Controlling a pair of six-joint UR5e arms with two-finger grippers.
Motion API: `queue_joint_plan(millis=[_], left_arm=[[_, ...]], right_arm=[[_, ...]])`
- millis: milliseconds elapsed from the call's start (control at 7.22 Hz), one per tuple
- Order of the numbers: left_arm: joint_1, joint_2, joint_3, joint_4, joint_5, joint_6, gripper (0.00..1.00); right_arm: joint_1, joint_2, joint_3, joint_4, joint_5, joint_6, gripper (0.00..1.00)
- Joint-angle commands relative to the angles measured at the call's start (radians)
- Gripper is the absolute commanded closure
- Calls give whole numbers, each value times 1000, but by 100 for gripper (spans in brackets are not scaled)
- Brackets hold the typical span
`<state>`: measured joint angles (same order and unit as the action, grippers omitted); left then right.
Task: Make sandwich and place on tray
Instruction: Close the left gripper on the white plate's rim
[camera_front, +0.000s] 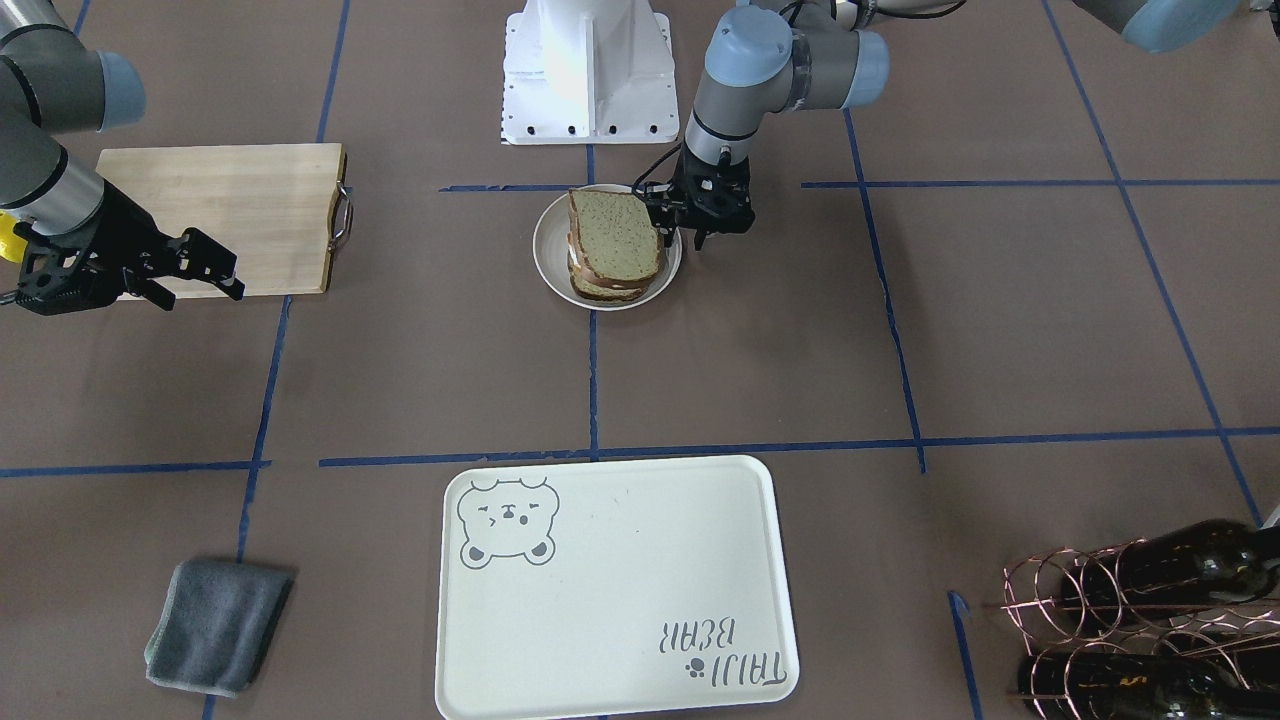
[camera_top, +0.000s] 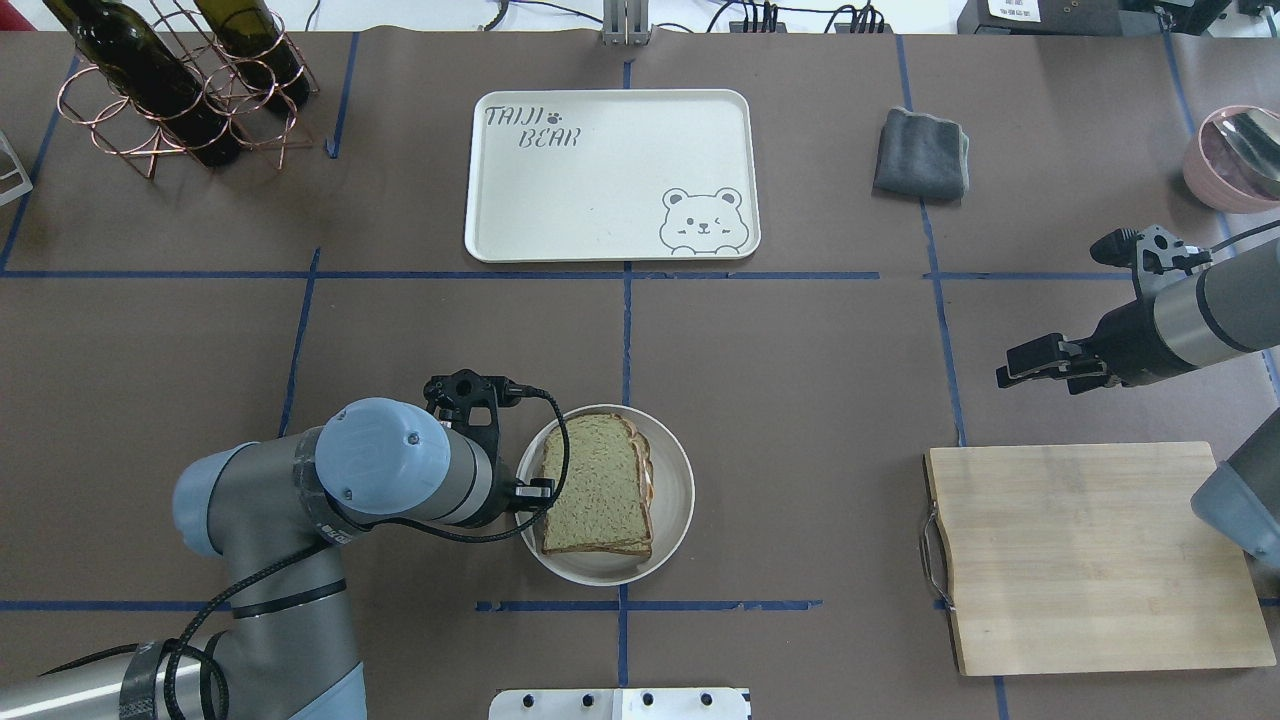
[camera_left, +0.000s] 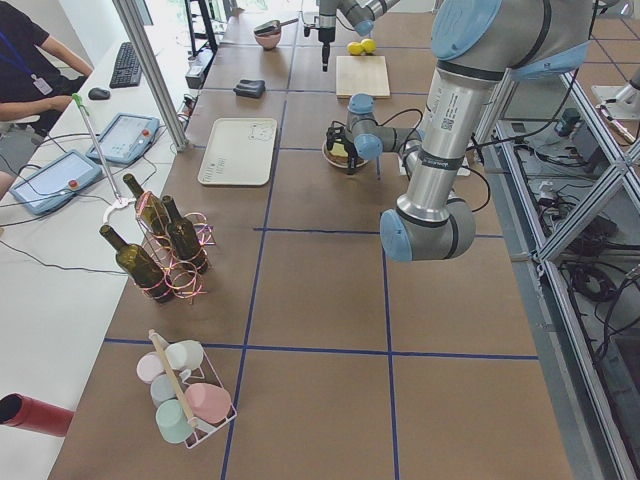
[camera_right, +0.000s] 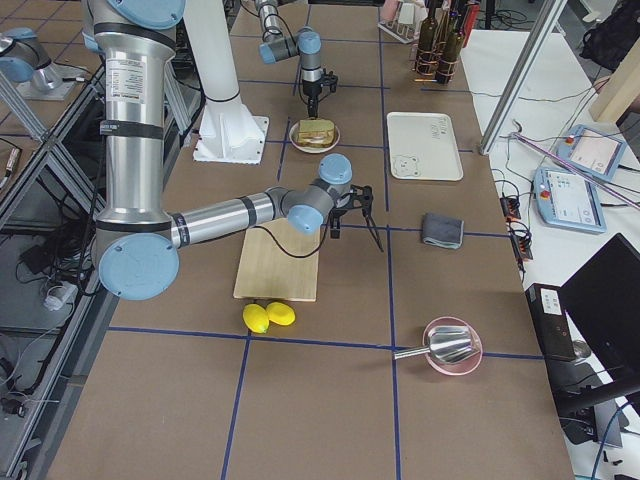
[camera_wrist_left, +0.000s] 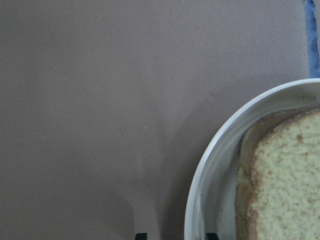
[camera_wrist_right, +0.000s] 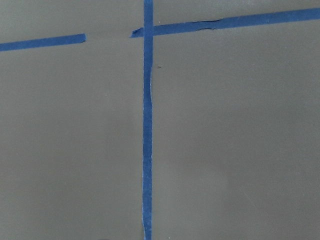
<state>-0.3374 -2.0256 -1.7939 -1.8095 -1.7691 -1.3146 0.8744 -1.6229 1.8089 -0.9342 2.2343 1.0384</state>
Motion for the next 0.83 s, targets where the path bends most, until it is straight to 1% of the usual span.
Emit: queue_joint_plan(millis=[0, 139, 277, 416, 554, 693], left_arm=[[1, -8, 7, -1, -1, 0, 56], [1, -8, 7, -1, -3, 1, 77], [5, -8, 5, 1, -27, 3, 98], [6, -13, 4, 1, -50, 3, 100], [6, -18, -5, 1, -53, 2, 100], [3, -18, -30, -1, -79, 0, 100]], right_arm=[[0, 0, 4, 0, 1, 0, 0], [0, 0, 4, 0, 4, 0, 0], [0, 0, 4, 0, 7, 2, 0], [0, 0, 6, 0, 7, 0, 0], [0, 0, 6, 0, 7, 0, 0], [0, 0, 6, 0, 7, 2, 0]])
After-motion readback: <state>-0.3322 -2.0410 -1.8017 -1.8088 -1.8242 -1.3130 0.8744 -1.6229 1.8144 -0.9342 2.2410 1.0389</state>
